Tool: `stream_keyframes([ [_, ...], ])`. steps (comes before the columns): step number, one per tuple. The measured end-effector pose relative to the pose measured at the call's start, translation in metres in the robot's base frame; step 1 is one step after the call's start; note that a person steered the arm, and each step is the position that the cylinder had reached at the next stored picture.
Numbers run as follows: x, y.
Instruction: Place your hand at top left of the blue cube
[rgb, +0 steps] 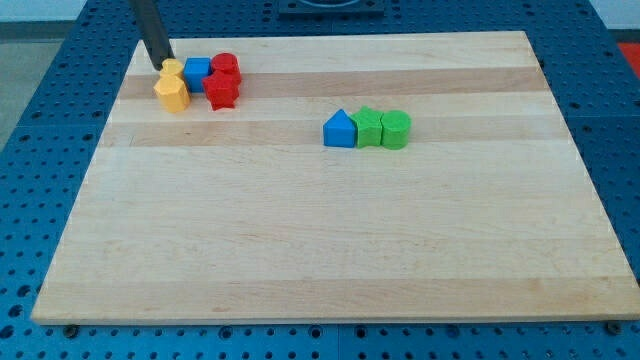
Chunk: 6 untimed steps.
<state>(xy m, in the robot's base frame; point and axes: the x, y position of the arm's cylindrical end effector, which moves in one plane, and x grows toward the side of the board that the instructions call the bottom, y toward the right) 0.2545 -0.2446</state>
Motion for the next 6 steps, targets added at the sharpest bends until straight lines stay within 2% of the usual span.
stream_keyframes([
  [1,0.019,0.0],
  [3,0.091,0.0],
  [4,0.101,0.0],
  [5,0.094,-0.002],
  [6,0.036,-0.022],
])
